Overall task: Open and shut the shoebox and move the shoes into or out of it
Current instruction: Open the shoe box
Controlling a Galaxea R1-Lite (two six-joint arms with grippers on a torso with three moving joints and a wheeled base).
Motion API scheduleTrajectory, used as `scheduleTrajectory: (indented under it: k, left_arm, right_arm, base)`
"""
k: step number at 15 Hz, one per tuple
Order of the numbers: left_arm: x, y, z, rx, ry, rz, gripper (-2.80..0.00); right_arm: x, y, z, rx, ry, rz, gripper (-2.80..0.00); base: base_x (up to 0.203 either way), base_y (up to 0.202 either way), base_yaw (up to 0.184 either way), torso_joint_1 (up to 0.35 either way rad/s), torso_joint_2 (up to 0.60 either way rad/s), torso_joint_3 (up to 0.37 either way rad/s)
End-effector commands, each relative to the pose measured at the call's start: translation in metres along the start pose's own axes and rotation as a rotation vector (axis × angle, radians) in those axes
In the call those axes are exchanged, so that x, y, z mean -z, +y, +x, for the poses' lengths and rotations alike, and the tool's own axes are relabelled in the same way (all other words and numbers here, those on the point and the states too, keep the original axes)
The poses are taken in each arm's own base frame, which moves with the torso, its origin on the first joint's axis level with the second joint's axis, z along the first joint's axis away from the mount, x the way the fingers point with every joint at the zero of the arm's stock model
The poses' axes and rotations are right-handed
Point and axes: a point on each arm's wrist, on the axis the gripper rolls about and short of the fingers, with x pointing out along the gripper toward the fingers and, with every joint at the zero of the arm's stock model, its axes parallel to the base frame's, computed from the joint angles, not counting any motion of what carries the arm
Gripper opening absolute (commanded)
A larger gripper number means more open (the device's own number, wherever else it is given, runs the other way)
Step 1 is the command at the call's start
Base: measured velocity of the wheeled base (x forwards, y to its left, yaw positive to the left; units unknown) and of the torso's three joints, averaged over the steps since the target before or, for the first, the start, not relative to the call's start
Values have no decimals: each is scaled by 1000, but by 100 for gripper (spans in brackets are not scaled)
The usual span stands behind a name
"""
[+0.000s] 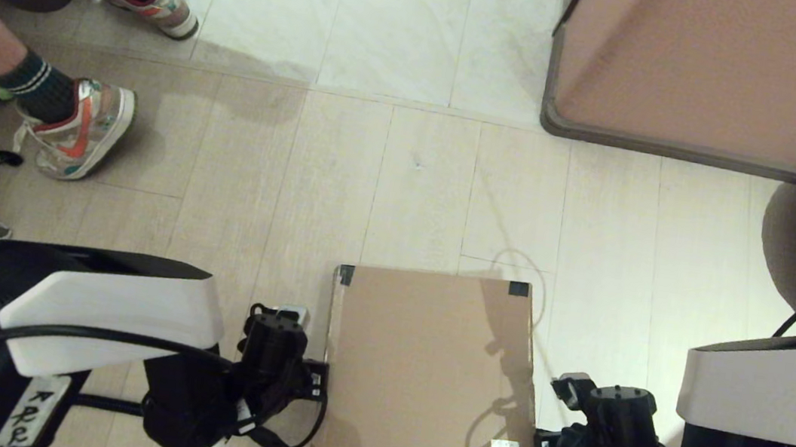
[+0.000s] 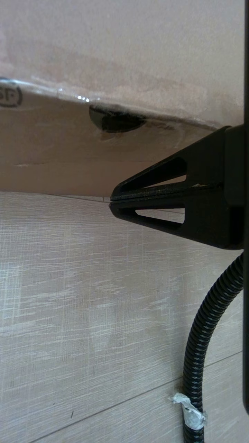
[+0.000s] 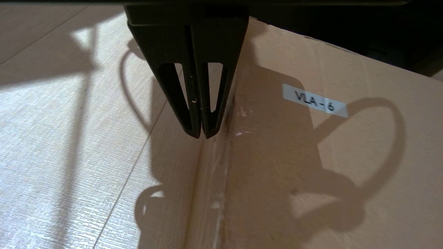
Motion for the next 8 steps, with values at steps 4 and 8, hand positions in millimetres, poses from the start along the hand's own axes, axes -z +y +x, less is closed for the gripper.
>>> scheduleTrajectory:
  k: [4,8]
  left_arm:
    - [5,-2,-8,8,19,9,-280]
    - [6,-3,-8,11,22,10,-280]
  right_arm:
    - [-10,1,-9,-27,-41,52,-280]
    - [-8,2,-11,-62,-29,55,-280]
  base:
    - [0,0,0,0,0,0]
    - [0,0,0,0,0,0]
